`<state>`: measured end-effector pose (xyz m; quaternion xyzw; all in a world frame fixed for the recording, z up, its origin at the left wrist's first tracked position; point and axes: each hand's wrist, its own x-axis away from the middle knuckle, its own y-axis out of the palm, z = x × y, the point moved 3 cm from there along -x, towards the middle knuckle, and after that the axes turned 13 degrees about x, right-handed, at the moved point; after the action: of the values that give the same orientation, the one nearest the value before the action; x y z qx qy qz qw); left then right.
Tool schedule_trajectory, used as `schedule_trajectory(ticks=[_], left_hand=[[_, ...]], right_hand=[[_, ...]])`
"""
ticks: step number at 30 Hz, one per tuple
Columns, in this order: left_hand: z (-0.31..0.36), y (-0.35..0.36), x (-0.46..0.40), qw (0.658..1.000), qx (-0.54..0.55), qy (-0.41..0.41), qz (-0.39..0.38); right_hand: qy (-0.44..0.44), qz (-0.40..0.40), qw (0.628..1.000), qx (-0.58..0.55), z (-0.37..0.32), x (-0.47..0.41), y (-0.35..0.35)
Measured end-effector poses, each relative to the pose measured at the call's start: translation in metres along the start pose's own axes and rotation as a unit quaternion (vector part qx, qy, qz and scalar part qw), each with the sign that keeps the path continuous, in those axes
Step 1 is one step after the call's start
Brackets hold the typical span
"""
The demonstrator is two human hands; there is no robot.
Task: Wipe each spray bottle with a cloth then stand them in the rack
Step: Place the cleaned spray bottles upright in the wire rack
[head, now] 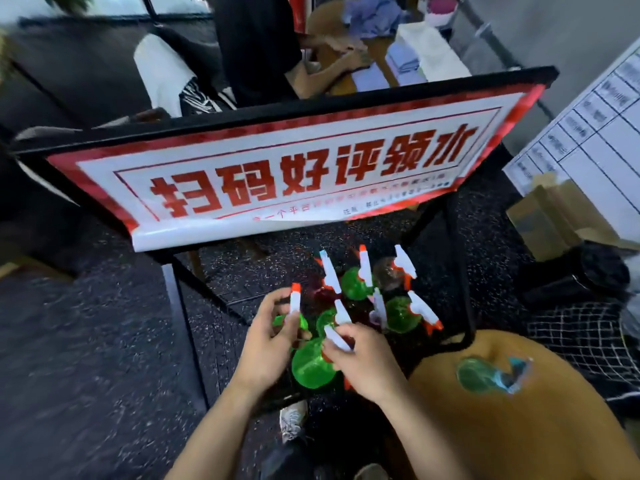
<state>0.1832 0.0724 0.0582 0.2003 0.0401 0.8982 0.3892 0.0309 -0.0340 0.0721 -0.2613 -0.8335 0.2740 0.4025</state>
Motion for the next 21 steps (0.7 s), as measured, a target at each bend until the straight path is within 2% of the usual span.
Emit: schedule_trajectory(ticks=[8,13,21], left_hand=[[-0.025,-0.012,-0.061,0.997,0.043,-0.033,0.046],[-0.034,-0.007,-0.081,0.994,0.078,-0.056,0.059],[-0.050,-0.013,-0.090,0.995,0.050,-0.065,0.058]], right_hand=[[0.043,-0.094,0.994,-0.022,-0.030,-0.034,0.019],[0.043,-0.088,0.995,-0.015,-0.032,-0.054,0.028],[0.052,-0.095,0.994,0.027,-0.036,-0.073,0.045]])
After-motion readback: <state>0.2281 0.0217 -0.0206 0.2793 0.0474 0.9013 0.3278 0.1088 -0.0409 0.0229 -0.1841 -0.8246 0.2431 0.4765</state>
